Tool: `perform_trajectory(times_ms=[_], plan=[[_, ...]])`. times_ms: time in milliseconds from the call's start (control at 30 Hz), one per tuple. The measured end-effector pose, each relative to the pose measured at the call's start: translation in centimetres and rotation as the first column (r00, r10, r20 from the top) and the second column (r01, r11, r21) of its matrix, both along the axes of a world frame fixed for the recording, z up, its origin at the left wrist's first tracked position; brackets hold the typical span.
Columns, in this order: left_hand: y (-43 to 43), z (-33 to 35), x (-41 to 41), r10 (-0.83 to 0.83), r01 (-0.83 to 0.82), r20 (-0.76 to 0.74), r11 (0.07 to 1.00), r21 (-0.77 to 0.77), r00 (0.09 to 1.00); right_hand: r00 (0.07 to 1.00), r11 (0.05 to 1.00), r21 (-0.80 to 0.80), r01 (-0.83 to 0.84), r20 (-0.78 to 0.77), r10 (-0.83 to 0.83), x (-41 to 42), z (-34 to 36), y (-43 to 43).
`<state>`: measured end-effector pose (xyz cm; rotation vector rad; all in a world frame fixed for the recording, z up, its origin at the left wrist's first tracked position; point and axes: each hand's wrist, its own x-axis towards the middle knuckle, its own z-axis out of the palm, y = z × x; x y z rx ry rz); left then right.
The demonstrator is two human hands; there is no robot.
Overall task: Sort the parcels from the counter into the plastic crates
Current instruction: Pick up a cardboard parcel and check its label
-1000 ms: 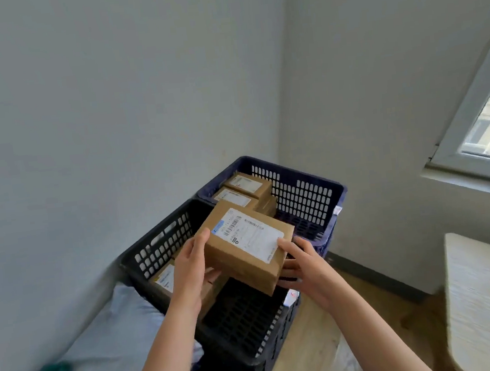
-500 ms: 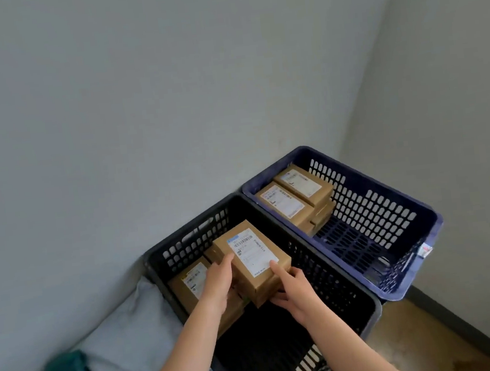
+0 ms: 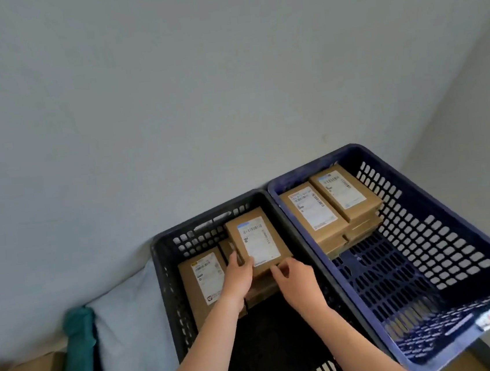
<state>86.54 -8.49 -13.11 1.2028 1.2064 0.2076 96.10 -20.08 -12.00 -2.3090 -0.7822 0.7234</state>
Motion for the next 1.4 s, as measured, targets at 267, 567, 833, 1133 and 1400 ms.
perform_trajectory(times_ms=[267, 567, 833, 1133, 1400], plan=[[-0.1, 0.5, 1.7, 0.103, -0.102, -0.017, 0.993, 0.053, 0.995, 0.739, 0.825, -0.171, -0.538, 0.374, 0.560, 2.5, -0.7, 3.1], [-0.5, 1.6, 2.3, 0.189, -0.186, -0.060, 0.981, 0.048, 0.980, 0.706, 0.764, -0.290, -0.577, 0.293, 0.644, 3.6, 0.1, 4.8], [-1.4, 7.2, 0.8, 0.161, -0.187, 0.096, 0.891, 0.413, 0.982, 0.934, 0.885, 0.434, -0.167, -0.218, 0.283, 4.9, 6.5, 3.8], [-3.3, 12.0, -3.1, 0.214, -0.385, 0.483, 0.877, 0.288, 0.849, 0.920, 0.757, 0.651, 0.052, -0.327, 0.218, 3.9, 8.5, 1.5], [-3.8, 14.6, -13.6, 0.265, -0.493, 0.535, 0.800, 0.342, 0.802, 0.927, 0.746, 0.662, -0.077, -0.228, 0.297, -4.3, 10.5, 3.1]])
